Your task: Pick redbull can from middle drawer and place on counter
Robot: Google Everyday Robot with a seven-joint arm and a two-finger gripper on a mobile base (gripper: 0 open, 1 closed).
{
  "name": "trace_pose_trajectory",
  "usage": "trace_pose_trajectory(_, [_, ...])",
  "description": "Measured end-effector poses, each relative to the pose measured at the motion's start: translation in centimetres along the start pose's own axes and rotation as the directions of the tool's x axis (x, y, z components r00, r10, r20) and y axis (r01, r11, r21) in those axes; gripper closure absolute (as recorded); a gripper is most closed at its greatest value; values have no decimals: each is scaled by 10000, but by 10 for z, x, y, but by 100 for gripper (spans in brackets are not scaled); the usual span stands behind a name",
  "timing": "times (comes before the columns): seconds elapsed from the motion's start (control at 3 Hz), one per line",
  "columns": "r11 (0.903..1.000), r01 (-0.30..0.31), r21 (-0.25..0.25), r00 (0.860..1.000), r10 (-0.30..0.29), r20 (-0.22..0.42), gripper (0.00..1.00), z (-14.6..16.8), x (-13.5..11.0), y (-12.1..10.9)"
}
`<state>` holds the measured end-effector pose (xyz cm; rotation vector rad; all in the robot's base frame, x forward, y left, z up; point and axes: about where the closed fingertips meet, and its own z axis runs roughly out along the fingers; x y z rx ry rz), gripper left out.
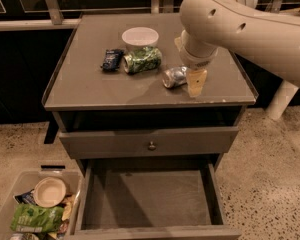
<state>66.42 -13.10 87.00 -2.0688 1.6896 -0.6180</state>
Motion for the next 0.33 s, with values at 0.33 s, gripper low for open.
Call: trace_pose_trajectory(0.33, [10000, 0, 0, 10000, 0, 0, 0, 0, 0, 0])
